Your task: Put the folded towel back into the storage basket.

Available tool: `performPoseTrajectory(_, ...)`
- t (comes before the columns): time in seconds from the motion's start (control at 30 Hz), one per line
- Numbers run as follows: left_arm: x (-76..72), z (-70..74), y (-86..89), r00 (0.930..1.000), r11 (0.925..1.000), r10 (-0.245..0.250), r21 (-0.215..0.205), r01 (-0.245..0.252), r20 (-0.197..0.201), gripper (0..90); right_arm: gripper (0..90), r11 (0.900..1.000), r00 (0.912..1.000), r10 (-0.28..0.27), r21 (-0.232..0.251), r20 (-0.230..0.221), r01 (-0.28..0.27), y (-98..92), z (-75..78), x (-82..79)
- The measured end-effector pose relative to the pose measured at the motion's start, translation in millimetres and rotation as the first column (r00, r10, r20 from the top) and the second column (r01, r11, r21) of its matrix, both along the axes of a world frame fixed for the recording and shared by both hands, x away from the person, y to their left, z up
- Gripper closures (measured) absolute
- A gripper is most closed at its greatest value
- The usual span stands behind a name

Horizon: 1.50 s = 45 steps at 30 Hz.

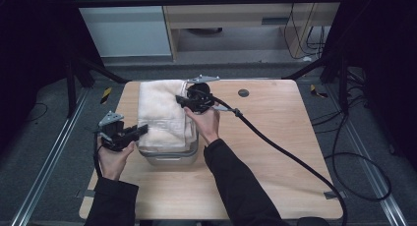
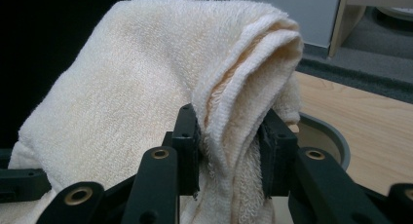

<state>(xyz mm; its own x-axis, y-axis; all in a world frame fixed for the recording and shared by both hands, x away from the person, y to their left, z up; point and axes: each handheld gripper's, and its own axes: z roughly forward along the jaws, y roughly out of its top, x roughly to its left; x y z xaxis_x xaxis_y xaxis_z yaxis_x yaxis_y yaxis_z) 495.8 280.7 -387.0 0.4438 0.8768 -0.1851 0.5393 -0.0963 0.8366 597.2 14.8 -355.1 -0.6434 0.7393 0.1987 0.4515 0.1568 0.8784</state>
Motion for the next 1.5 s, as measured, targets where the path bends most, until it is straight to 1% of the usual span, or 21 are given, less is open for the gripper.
performPoseTrajectory(0.1, 2.0, -3.9, -1.6, 0.9999, 0.9999, -0.001, 0.012, 0.002, -0.012, 74.9, 66.1, 1.0, 0.9999, -0.007, -0.013, -0.009, 0.006, -0.1, -7.1, 2.0)
performPoseTrajectory(0.37, 6.6, -13.8, -6.2, 0.9989, 0.9989, -0.001, 0.047, 0.003, -0.046, 74.9, 65.8, 1.0, 0.9991, -0.015, -0.023, -0.039, 0.014, -1.4, -24.6, 6.0)
performPoseTrajectory(0.57, 10.4, -22.2, -9.4, 0.9973, 0.9972, 0.006, 0.075, -0.001, -0.073, 74.9, 65.7, 0.998, 0.9983, -0.025, -0.058, -0.052, 0.022, 1.9, -35.5, 7.3)
performPoseTrajectory(0.67, 12.0, -25.9, -10.5, 0.9966, 0.9964, 0.008, 0.084, -0.001, -0.082, 74.8, 65.5, 0.998, 0.9983, -0.027, -0.064, -0.053, 0.023, 2.4, -40.8, 7.7)
performPoseTrajectory(0.97, 16.2, -36.0, -16.5, 0.9941, 0.9925, 0.009, 0.122, 0.004, -0.109, 74.7, 64.8, 0.996, 0.9958, -0.04, -0.08, -0.082, 0.033, -0.8, -57.5, 9.5)
performPoseTrajectory(1.03, 16.8, -37.6, -17.6, 0.9936, 0.9912, 0.01, 0.133, 0.005, -0.112, 74.7, 64.7, 0.995, 0.9951, -0.043, -0.092, -0.09, 0.035, -0.6, -60.8, 9.5)
performPoseTrajectory(1.2, 18.1, -40.3, -18.5, 0.992, 0.9906, 0.016, 0.137, 0.001, -0.125, 74.4, 64.2, 0.994, 0.9953, -0.043, -0.106, -0.087, 0.034, 0.9, -65.2, 10.0)
performPoseTrajectory(1.37, 19.3, -43.3, -20.8, 0.9902, 0.987, 0.024, 0.16, -0.001, -0.138, 73.4, 63.8, 0.991, 0.9956, -0.044, -0.127, -0.083, 0.033, 2.5, -68.7, 9.1)
performPoseTrajectory(1.5, 19.6, -43.7, -21.8, 0.9897, 0.9857, 0.031, 0.169, -0.007, -0.14, 72.4, 62.5, 0.989, 0.9968, -0.042, -0.144, -0.069, 0.032, 3.4, -71.2, 9.0)
